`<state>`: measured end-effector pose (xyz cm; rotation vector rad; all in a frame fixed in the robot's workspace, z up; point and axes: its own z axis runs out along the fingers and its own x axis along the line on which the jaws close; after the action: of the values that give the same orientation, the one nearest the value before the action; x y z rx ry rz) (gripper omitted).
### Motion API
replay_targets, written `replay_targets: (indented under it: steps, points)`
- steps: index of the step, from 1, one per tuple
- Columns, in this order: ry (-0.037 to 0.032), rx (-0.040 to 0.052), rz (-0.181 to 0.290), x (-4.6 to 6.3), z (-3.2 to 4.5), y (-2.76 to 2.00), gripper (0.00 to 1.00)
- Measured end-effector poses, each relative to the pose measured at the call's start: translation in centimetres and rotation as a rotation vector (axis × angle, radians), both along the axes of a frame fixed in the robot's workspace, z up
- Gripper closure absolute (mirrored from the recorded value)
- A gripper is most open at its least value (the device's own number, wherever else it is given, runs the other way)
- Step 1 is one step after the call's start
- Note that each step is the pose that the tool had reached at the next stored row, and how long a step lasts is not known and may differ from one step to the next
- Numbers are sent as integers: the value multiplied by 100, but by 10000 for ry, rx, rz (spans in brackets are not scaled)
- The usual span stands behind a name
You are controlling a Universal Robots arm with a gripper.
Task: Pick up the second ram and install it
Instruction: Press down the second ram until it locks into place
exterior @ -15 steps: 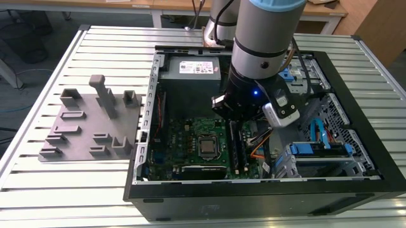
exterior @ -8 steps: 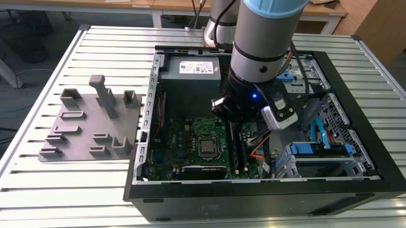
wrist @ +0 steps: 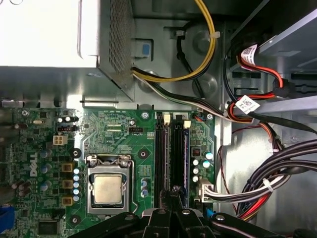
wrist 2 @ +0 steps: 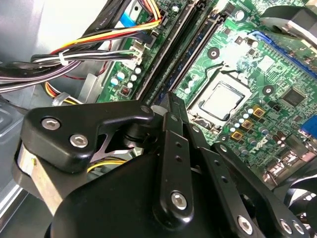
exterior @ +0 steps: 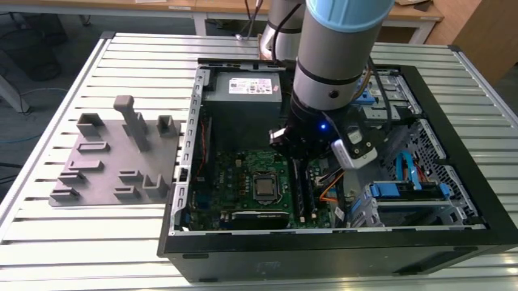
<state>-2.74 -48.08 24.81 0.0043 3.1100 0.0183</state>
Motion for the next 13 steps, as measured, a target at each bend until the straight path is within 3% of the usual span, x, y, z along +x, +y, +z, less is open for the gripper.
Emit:
replay_targets:
  steps: [6,13]
  points:
    - [1,-1,-1,-1,-33,9,89]
    - [0,8,0,0,-75,86,89]
